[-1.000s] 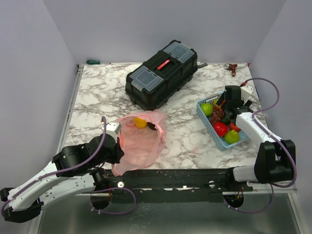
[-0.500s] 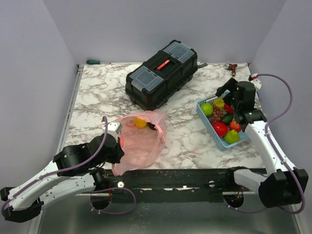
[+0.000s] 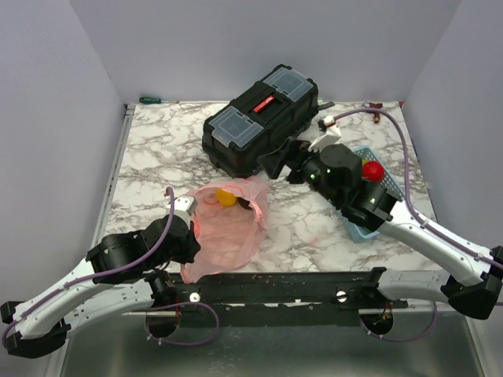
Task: Take the fake fruits out of the plastic bag
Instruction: Take out the fake fruit from the plastic bag.
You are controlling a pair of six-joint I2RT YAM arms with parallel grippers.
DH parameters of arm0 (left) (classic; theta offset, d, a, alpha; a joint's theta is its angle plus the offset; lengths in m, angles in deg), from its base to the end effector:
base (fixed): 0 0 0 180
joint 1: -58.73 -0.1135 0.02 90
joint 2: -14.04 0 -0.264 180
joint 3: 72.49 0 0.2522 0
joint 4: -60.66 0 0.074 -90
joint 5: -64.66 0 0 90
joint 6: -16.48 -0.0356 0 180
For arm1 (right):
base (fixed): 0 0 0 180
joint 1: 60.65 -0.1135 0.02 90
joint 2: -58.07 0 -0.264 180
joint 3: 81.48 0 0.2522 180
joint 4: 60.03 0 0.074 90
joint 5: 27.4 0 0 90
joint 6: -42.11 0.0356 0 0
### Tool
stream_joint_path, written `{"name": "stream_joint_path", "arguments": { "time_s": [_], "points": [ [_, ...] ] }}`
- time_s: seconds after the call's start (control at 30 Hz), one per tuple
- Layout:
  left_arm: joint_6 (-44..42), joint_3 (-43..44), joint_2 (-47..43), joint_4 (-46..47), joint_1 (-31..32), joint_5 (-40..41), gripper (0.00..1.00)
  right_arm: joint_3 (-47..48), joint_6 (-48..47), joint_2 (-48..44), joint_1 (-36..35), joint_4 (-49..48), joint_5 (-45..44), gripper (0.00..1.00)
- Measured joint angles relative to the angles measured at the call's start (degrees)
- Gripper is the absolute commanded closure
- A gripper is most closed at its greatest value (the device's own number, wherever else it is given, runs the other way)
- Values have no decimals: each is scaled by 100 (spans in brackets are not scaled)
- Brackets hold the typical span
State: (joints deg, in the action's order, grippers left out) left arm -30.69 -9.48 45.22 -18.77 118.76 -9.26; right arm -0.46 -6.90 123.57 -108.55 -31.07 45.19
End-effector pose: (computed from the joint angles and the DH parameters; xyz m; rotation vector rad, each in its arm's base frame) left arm 0.0492 -0.0656 0.3033 0.2308 2.4128 -0.5208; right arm 0.1812 0.1847 0.3961 0.1123 1.8702 0.8246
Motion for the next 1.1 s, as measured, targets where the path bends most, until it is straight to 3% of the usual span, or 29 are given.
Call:
{"name": "stream_joint_path", "arguments": {
  "time_s": [0.23,0.43,0.57,0.7,1.1],
  "points": [
    [2,0,0,0,0,2,100,691,-1209,612,-2262,-675,-470,8],
    [7,0,-46,0,0,31,100,2,-3132,798,-3731,-1698,-219,18],
    [4,0,-101,0,0,46,100,-470,-3825,944,-3733,-2057,-201,29],
    [4,0,-105,0,0,44,100,-758,-4153,1296,-3711,-2166,-831,42],
    [-33,0,-374,181,0,-105,100,-695,-4411,3178,-3709,-2435,-3274,45]
  ]
}}
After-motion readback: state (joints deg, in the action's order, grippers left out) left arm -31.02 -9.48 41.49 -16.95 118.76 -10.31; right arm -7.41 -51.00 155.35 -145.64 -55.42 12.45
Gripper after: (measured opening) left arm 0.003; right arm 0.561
